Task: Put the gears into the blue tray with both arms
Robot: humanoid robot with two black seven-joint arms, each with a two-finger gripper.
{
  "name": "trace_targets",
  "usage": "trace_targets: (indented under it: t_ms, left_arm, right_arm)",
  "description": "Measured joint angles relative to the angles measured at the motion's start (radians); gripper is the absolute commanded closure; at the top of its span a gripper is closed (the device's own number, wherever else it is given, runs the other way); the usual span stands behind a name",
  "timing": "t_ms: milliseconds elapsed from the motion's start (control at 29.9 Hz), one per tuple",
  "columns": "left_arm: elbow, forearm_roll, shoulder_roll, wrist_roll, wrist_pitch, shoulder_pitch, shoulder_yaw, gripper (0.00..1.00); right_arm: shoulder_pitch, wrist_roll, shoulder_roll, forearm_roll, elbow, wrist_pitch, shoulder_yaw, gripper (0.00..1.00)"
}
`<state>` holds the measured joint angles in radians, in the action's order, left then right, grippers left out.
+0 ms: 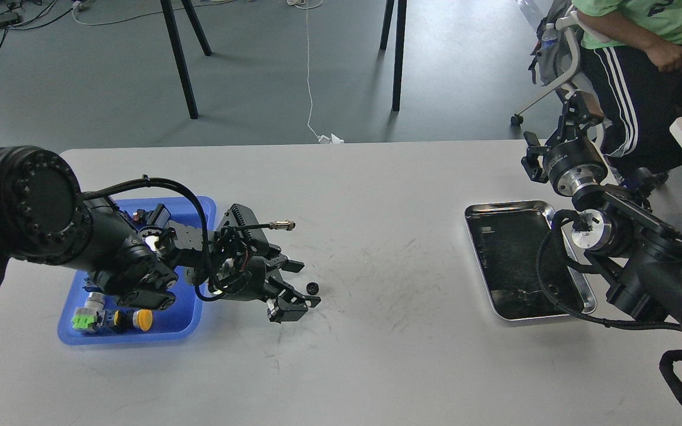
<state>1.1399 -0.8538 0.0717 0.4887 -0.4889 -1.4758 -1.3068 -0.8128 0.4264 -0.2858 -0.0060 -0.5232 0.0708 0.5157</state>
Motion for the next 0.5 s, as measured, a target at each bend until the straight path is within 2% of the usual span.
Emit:
trace_targets:
  t_ms: [502]
  left_arm:
    - [0.022, -0.025, -0.033, 0.000, 0.000, -0.037, -0.015, 0.22]
  right_arm:
    - [0.004, -0.002, 0.004, 0.001, 0.002, -0.001, -0.002, 0.03]
